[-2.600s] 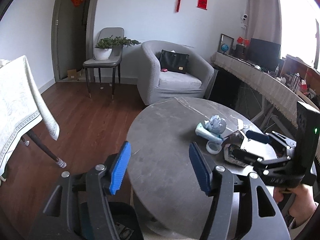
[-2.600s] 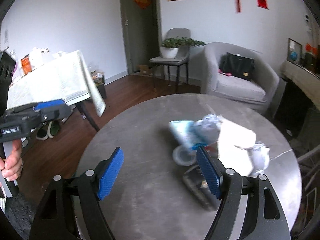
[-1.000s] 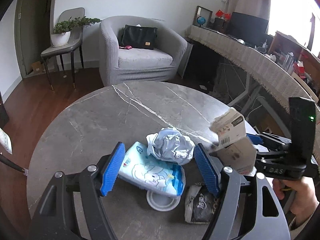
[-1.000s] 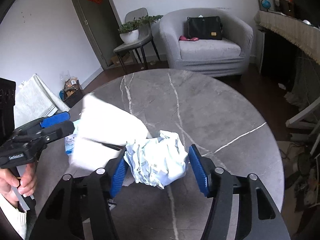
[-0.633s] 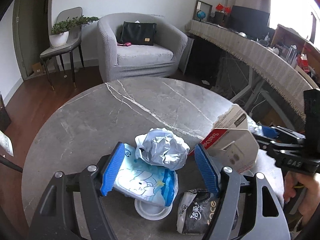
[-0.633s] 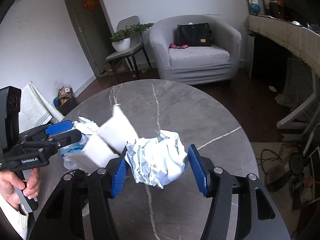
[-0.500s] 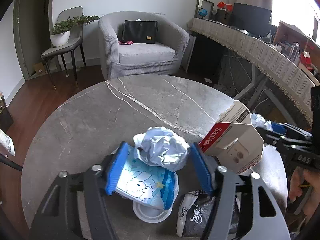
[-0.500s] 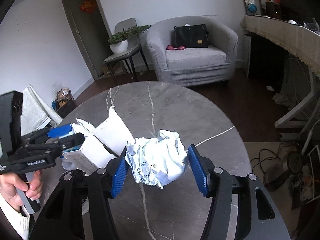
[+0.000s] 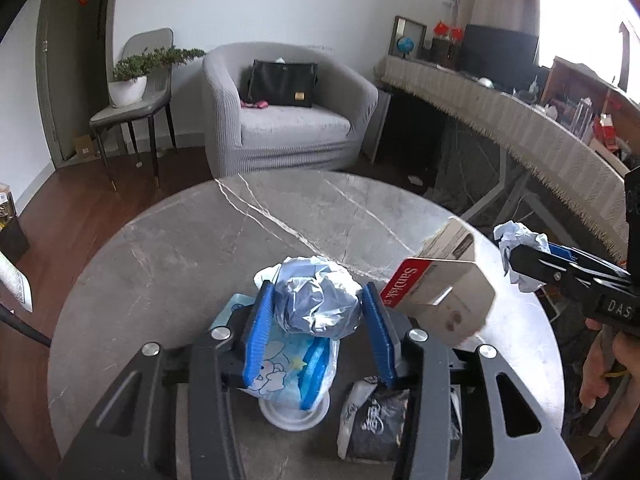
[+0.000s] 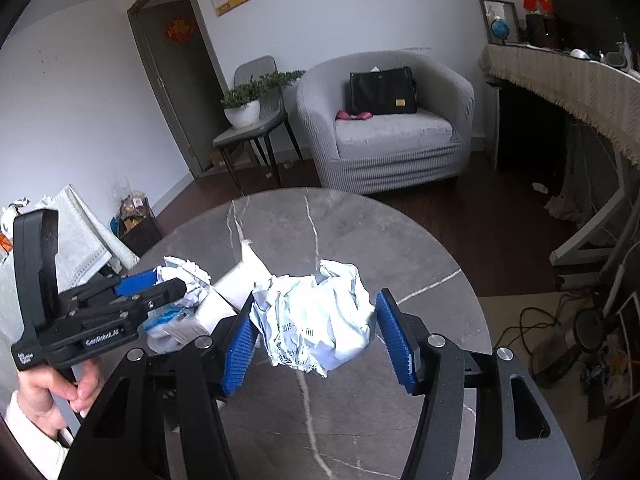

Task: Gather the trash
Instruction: 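Grasp the crumpled white paper with the right tool while the left tool grasps the crumpled blue plastic, then carry the crumpled paper and blue plastic over the green bin with both tools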

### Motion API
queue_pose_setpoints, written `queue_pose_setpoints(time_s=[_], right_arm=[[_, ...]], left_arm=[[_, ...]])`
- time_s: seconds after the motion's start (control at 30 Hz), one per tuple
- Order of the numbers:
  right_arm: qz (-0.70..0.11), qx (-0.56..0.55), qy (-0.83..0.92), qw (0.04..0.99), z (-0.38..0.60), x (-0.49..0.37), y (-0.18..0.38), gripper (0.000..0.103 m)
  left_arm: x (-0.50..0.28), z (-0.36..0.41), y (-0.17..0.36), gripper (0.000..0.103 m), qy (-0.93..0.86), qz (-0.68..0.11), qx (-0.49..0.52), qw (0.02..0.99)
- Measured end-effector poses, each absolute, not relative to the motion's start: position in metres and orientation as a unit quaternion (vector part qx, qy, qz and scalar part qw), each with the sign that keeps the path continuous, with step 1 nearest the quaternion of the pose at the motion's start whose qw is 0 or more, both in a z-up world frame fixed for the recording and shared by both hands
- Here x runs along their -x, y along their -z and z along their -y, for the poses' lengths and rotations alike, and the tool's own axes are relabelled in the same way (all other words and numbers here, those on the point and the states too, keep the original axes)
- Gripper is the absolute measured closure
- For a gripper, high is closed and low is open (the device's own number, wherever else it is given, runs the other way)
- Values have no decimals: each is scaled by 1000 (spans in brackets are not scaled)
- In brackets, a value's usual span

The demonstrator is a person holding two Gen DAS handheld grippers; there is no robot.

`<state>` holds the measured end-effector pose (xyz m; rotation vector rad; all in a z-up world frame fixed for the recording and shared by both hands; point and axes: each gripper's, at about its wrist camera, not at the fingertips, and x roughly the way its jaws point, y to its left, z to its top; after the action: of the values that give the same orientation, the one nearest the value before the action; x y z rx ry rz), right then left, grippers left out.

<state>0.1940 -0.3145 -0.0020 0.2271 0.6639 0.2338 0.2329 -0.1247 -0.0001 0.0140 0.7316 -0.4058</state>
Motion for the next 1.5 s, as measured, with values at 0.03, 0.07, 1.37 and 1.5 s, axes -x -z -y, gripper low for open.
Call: queue_pose_setpoints(time_s=[0.03,0.07,1.37,1.5], right_arm=[[-321,-111,-116,933,312,-192,0,44],[-318,-109,-119,934,307,-190,-3,44],[-320,-63,-224,918,123,-111,-5,44],[-320,-55,-242,914,97,-106,-6,44]], left_arm=[[-230,123,-2,56,197,-352,-6,915],[-226,119,-6,56,197,-347,-2,917],[-90,-53,3,56,111,-345,30,931],[-82,-81,7,56,90,-351,36,932]])
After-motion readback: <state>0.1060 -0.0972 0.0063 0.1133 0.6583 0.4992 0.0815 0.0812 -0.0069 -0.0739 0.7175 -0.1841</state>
